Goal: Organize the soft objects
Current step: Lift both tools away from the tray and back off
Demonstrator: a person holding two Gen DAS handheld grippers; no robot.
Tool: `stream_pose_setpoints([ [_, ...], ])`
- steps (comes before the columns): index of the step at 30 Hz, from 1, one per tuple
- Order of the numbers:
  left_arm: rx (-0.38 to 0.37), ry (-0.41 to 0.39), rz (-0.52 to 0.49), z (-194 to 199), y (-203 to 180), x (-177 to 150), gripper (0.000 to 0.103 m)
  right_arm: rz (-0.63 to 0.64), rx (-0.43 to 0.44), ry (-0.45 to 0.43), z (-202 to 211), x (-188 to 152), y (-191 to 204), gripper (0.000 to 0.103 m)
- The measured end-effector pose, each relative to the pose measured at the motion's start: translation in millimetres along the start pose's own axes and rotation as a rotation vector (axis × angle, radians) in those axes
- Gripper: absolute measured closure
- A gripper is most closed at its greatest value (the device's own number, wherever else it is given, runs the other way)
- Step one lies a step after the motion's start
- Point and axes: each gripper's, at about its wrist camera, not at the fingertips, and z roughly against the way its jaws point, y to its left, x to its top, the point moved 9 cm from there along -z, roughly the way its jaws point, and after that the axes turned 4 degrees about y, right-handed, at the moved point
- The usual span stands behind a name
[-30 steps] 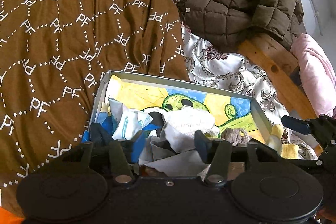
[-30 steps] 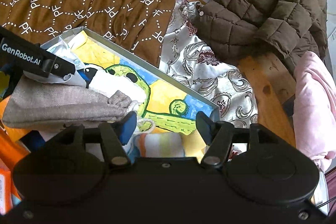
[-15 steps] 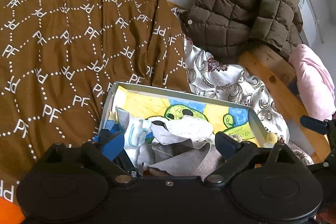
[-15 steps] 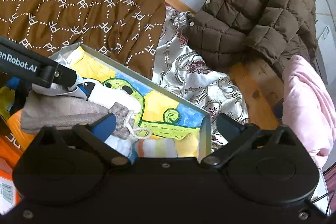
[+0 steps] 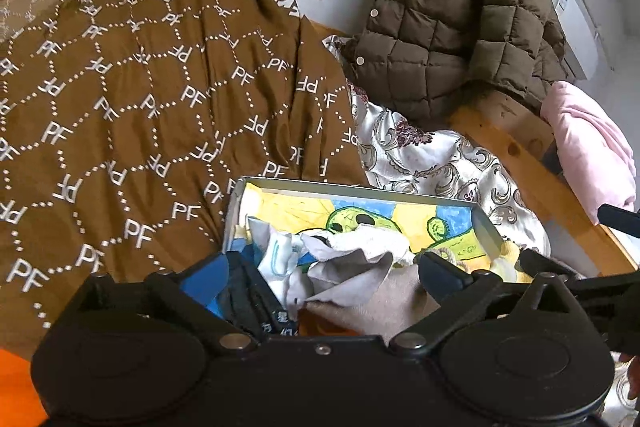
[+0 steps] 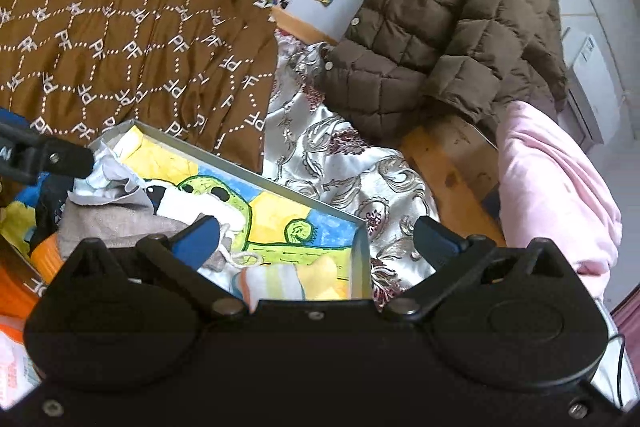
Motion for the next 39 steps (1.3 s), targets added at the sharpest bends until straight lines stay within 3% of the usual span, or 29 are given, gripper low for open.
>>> stream_pose_setpoints([
  [18,0.037,-0.002,-0.097,89.5,-15.7,-53.7,0.001,-0.28,0.095,-0.018,119.3,-59.9,-39.6,0.001],
  [39,0.112,-0.003,-0.198,207.8,-29.8,-138.3,0.001,-0.459,0.242,-0.001,288.2,-177.5,-33.1,0.001],
])
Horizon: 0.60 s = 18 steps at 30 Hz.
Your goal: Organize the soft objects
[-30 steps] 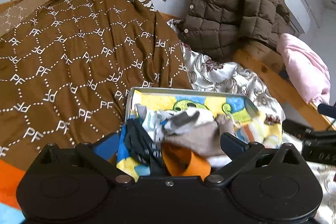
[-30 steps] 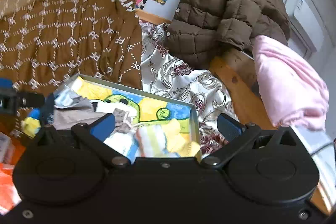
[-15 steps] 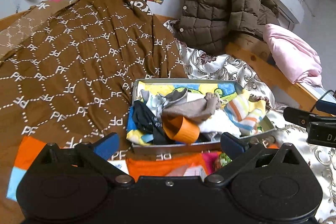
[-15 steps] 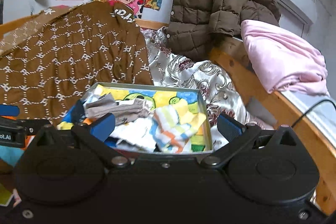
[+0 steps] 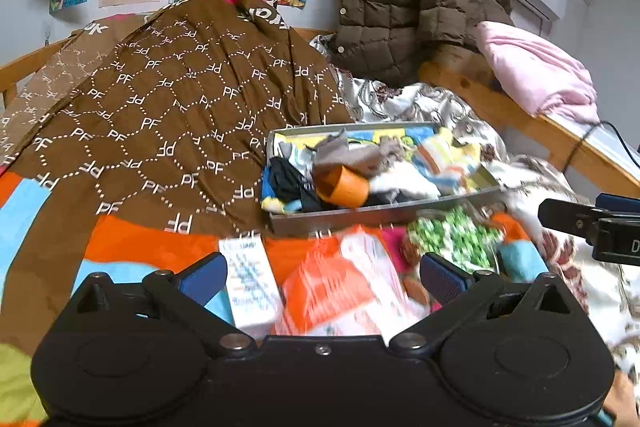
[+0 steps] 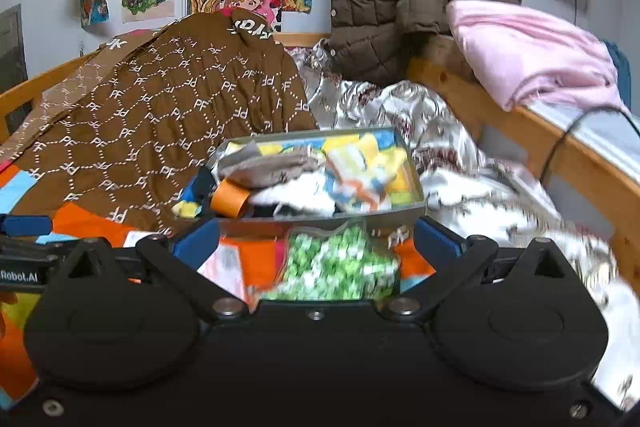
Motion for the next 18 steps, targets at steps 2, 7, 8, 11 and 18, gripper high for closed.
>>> stream_pose_setpoints([
  [2,0.009,-0.014,-0.021,12.7,-2.6,-9.3,0.001,-0.012,0.012,0.007,14.2,-15.4,-0.7,0.001],
  [7,0.051,-0.053,-0.081,38.3,-8.5,-28.6,0.001,-0.035,0.032,0.012,52.1,-52.3,-5.7,0.001],
  [8,0.057,-0.054,-0.083,42.4,-9.2,-33.8,0.001,-0.041,0.036,0.01,59.8,-59.6,-6.4,0.001],
  [11,0.071,-0.042,-0.078,50.4,-9.9,-47.1,0.001,-0.063,0.04,0.004,80.9,-81.5,-7.7,0.001],
  [18,0.091,-0.07,-0.094,64.2,-11.4,-63.1,0.001,-0.065,0.035,-0.023,111.1,-121.4,-0.7,0.001],
])
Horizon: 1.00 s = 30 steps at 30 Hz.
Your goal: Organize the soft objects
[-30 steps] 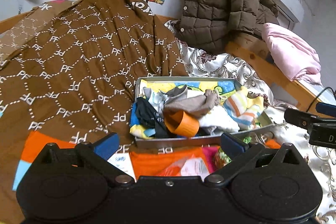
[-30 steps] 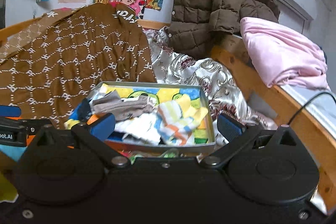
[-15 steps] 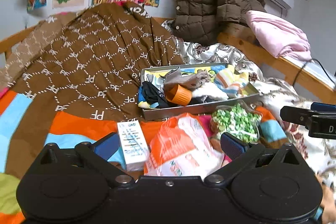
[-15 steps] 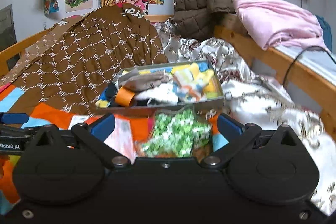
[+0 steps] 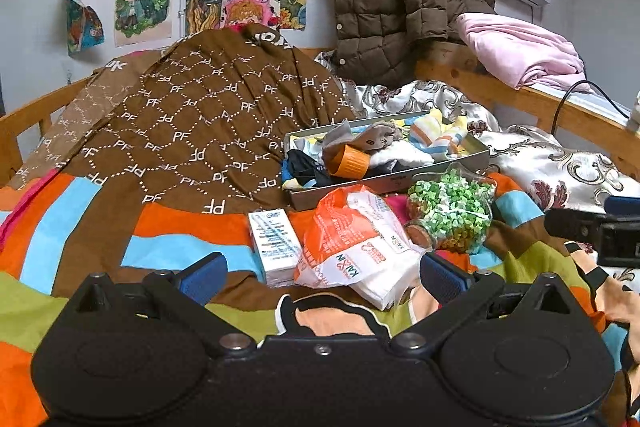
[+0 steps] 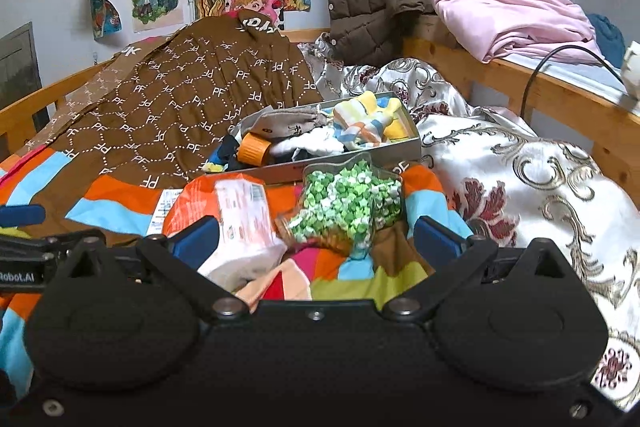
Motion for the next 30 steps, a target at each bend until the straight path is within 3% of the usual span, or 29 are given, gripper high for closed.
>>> stream_pose_setpoints([
  [21,0.049,-0.019,-0.001,28.8,-8.4,-31.3,0.001,-0.043,0.01,0.002,24.9,-80.6,10.5,0.001],
  [30,0.076,-0.001,0.021,31.5,-3.8,-41.5,0.001,-0.04,0.014,-0.003,22.5,-86.0,14.9,0.001],
])
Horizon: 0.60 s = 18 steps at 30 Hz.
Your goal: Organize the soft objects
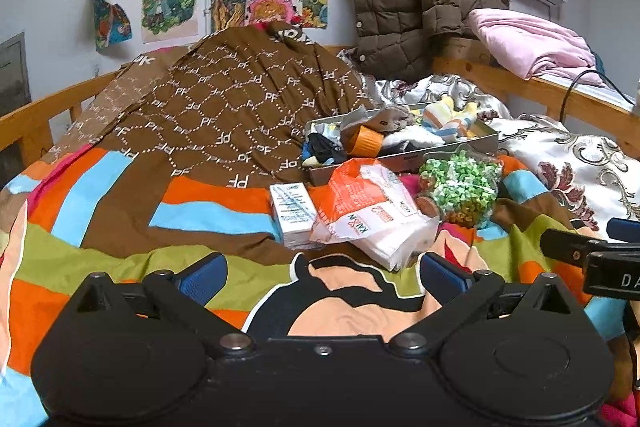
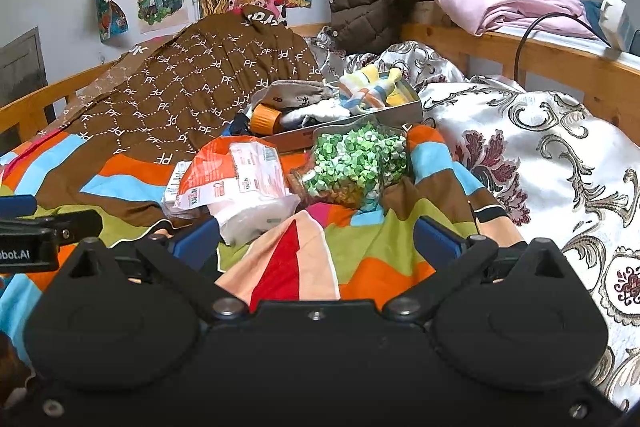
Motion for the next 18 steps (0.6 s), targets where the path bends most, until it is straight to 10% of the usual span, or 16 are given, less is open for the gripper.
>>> stream_pose_setpoints([
  [18,0.011,0.062,0.06,-6.7,6.6,-18.3,0.001,-0.029,0.001,0.014,-12.2,-1.7,3.2,0.001],
])
